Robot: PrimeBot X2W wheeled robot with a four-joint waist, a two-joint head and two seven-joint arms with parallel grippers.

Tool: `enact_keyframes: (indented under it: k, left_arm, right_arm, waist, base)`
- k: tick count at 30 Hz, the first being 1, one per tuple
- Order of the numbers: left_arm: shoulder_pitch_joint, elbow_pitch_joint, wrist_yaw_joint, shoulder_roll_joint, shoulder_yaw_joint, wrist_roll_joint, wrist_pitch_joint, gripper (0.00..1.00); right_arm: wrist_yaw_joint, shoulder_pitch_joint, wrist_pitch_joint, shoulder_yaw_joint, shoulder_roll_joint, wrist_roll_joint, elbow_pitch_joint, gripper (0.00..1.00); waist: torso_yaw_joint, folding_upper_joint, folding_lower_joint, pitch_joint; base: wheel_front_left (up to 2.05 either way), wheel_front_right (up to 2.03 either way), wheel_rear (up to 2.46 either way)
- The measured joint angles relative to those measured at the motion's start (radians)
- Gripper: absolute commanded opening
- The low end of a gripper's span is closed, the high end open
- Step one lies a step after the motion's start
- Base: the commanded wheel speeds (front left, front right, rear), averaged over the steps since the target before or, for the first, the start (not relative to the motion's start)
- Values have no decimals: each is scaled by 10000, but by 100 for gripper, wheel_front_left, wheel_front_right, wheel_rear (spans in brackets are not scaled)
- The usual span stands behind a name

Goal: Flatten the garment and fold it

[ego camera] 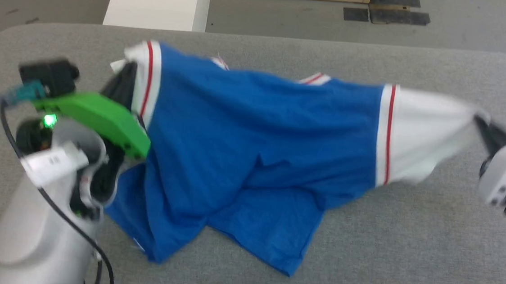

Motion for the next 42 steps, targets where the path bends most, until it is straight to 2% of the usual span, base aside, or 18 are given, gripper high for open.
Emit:
enact_keyframes:
  k: [4,10,14,18,21,26,31,35,42]
  left_arm:
    - [-1589,2,-265,38,270,-472,307,0]
    - [-4279,830,-403,568,345,-100,600,0]
    - [-5977,1994,-21,690,251,408,807,0]
    - [-7457,2851,257,821,127,970,713,0]
    - [-8639,3398,477,832,17,1517,182,0]
    - [-10021,3967,729,807,50,2008,-989,0]
    - [-10469,4579,681,658,171,1944,-1904,0]
    - [-10199,4963,290,368,203,1626,-2405,0]
    - [-8272,5338,-491,111,35,1158,-3287,0]
  right_arm:
    - [0,-1698,305,-184,-8,924,-284,0]
    - [0,-4709,1072,-286,238,1624,360,0]
    - [0,-6757,842,-184,347,844,1457,0]
    - [0,-8596,253,-347,821,261,2610,0]
    - [0,-10115,-558,-545,1126,-339,3425,0]
    - [0,-11766,-1793,-1041,1440,-974,4368,0]
    - [0,-12353,-2355,-1127,1448,-1198,5265,0]
    - [0,-12223,-2476,-961,1256,-920,5653,0]
    - [0,-10268,-2646,-456,809,631,5551,0]
  waist:
    - [30,0,0,-152]
    - [-56,0,0,78]
    - [-144,0,0,434]
    - [-238,0,0,860]
    - [-330,0,0,1265]
    - [-444,0,1,1827]
    - [-507,0,1,2265]
    - [-426,0,0,2396]
    - [-150,0,0,2206]
  base:
    - [0,0,0]
    - [0,0,0]
    - [0,0,0]
    - [0,0,0]
    - [0,0,0]
    - [0,0,0]
    - [0,0,0]
    - [0,0,0]
    - [0,0,0]
